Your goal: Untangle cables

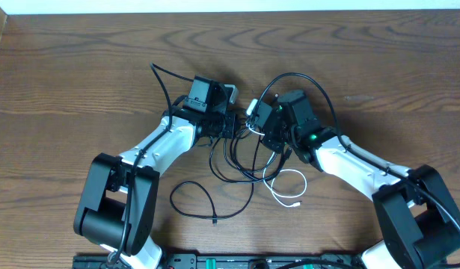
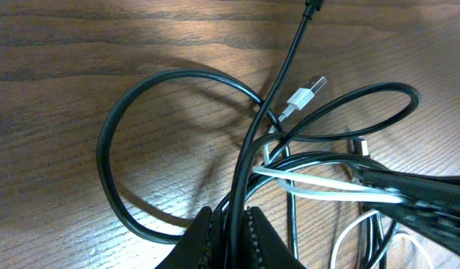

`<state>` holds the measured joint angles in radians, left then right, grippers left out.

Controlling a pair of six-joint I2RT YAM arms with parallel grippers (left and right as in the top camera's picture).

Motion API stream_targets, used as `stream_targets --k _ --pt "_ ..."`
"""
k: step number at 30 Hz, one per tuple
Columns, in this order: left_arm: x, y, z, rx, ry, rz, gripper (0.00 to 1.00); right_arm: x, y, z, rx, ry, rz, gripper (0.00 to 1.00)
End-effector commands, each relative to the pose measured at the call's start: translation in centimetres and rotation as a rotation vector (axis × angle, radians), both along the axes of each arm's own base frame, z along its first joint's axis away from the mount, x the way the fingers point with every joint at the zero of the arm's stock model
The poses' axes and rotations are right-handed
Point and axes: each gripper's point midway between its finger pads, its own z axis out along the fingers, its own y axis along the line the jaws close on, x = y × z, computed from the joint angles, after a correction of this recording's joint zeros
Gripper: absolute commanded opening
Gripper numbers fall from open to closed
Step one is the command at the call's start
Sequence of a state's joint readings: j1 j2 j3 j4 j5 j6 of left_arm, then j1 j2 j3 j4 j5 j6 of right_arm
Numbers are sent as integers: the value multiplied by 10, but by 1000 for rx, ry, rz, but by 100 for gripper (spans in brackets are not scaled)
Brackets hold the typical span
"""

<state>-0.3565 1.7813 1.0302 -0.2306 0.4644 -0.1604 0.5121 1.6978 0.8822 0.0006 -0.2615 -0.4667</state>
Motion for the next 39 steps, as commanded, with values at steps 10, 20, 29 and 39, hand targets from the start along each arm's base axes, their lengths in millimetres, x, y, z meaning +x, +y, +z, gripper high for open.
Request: stream_targets --k 10,20,29,39 --pt "0 2 -5 11 9 7 13 -10 -31 143 278 -108 -216 1" --pt "11 29 -15 149 -16 106 13 -36 -112 230 309 -331 -478 1" --pt "22 83 -23 220 42 327 12 -53 -182 240 226 -398 -748 1" --pt "20 79 -14 35 107 277 13 -62 -143 209 287 -193 -569 35"
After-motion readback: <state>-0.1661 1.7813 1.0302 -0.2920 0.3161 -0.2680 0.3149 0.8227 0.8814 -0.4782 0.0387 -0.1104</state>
